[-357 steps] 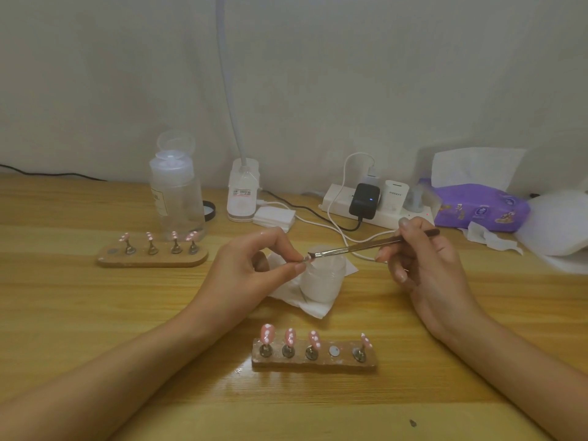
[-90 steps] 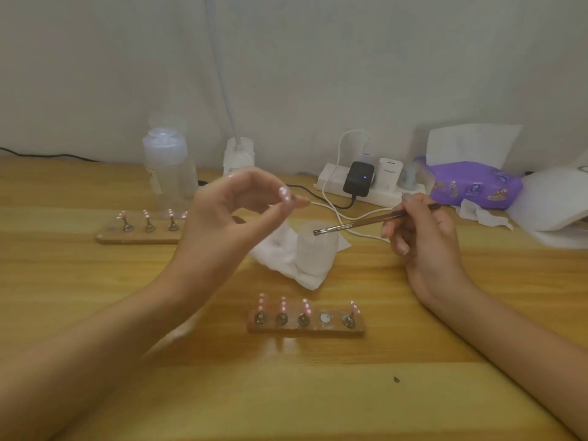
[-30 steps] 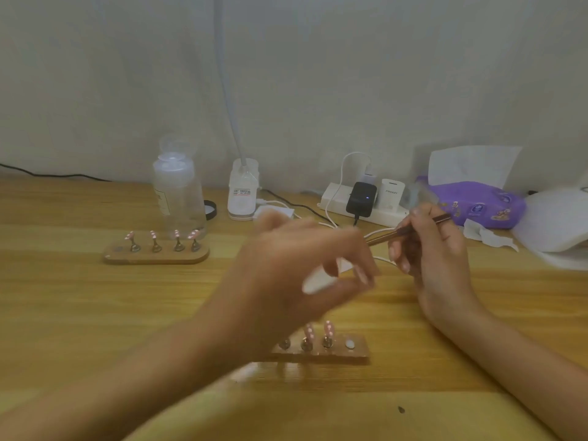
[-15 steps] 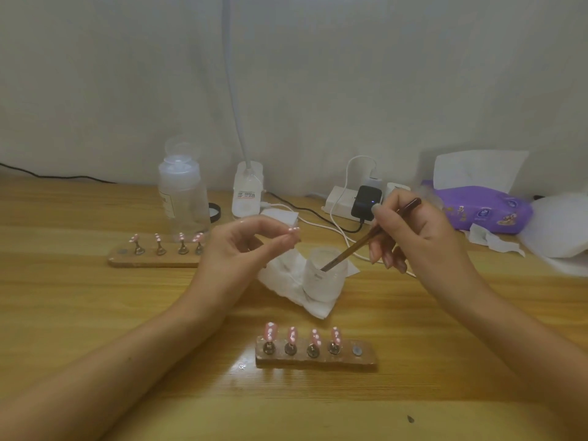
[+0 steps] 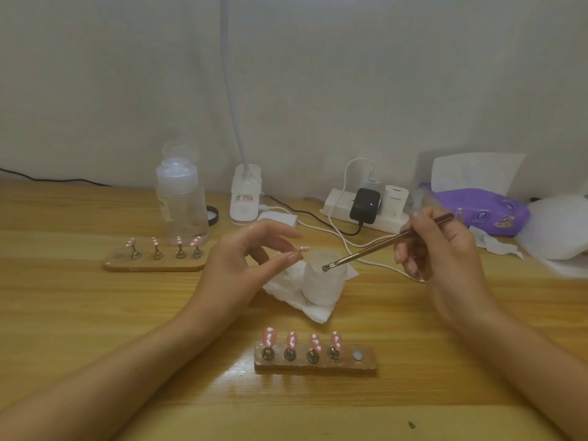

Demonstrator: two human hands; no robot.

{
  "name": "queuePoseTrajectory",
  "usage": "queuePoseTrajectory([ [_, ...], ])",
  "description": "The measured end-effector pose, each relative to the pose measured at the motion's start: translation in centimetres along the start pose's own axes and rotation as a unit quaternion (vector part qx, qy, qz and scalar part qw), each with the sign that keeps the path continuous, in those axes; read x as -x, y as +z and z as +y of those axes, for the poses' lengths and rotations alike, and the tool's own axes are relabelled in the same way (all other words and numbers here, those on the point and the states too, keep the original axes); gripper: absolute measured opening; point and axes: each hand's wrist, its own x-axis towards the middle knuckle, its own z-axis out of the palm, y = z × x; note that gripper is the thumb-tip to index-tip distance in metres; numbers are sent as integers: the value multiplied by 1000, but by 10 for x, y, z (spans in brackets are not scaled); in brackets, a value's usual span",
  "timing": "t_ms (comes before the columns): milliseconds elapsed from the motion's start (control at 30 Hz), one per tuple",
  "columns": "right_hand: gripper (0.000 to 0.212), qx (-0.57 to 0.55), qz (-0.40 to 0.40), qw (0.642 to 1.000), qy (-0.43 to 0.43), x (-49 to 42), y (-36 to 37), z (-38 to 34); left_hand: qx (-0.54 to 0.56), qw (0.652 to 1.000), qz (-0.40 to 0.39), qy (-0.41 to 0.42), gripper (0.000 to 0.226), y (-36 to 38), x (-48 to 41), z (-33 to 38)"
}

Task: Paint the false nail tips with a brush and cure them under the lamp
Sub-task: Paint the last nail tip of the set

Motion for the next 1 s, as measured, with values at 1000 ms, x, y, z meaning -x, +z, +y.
queuePoseTrajectory([
  [1000,18,-114,-19,989,97,4,3,18,-66,997,-37,16,9,2,4,-4],
])
